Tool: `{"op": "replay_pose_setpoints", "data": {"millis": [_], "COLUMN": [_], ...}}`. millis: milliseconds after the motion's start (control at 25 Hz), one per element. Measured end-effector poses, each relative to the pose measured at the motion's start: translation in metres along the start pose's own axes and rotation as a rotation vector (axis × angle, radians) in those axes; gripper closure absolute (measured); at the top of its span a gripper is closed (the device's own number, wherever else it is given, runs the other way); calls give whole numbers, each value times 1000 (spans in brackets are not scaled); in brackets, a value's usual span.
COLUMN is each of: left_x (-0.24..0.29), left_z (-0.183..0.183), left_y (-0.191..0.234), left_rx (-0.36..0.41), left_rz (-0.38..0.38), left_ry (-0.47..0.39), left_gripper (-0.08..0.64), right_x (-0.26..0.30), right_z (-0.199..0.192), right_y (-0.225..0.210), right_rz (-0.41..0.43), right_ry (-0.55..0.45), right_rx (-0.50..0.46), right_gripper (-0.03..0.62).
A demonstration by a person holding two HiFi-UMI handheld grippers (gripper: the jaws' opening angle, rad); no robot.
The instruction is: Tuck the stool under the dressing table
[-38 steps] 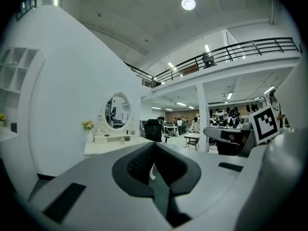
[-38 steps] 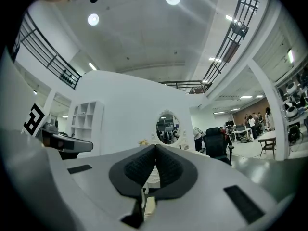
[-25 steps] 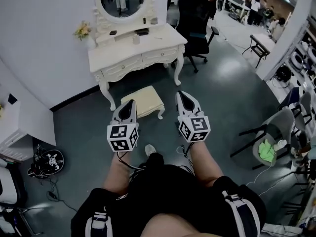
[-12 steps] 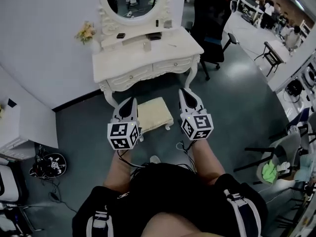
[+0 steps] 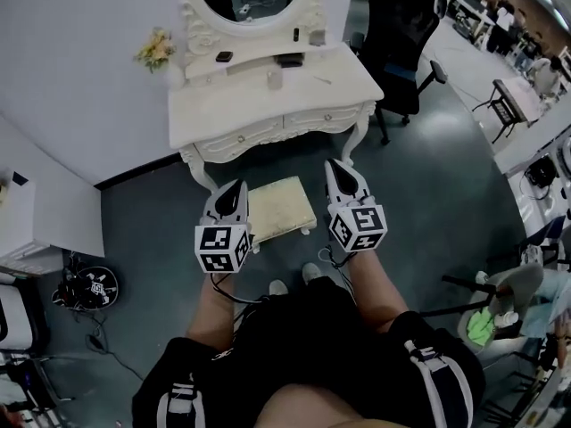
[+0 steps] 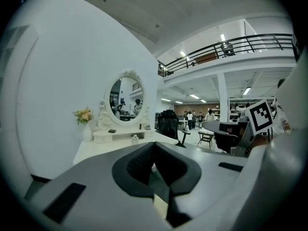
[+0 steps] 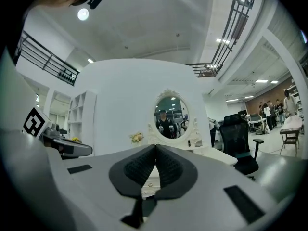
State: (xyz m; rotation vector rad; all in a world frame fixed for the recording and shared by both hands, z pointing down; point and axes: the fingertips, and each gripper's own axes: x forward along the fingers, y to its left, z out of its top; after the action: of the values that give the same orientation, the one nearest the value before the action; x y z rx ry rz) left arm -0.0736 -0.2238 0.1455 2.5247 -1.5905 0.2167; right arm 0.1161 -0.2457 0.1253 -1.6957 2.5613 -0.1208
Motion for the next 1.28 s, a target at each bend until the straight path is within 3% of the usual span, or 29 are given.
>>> {"op": "replay_pose_setpoints", "data": {"millis": [200,560,800,920,960,1000,1080,1280], "left_x": [18,23,26,31,35,38,45,59], "left_z": [-3,-56,-86,-104,-110,-118,-136,-201], "left_y": [19,38,53,56,56,56,54,58], "left_rx": [-38,-70,-95,-108,-111,-114,-116,-106], "left_rz": [73,208,258,251,238,221,186,129], "left_ry": [34,134,185,213,225,241,279,395], "left_gripper": [541,541,541,540,516,451,388,330], "right_x": [36,65,82,87,89,91,93,92], "right_z": [-5,-62,-100,-122,-131,-141,-164,-234], "right_y": [-14,-38,-47,-50,-49,-49,-48,-57], "right_rz": [50,153,187,202,215,230,248,261], "right_ry": [47,156,234,274,291,313,365,507], "right_rx": [1,8,5,23,28,30,21,4], "right_gripper": [577,575,575,575,567,498,449,431]}}
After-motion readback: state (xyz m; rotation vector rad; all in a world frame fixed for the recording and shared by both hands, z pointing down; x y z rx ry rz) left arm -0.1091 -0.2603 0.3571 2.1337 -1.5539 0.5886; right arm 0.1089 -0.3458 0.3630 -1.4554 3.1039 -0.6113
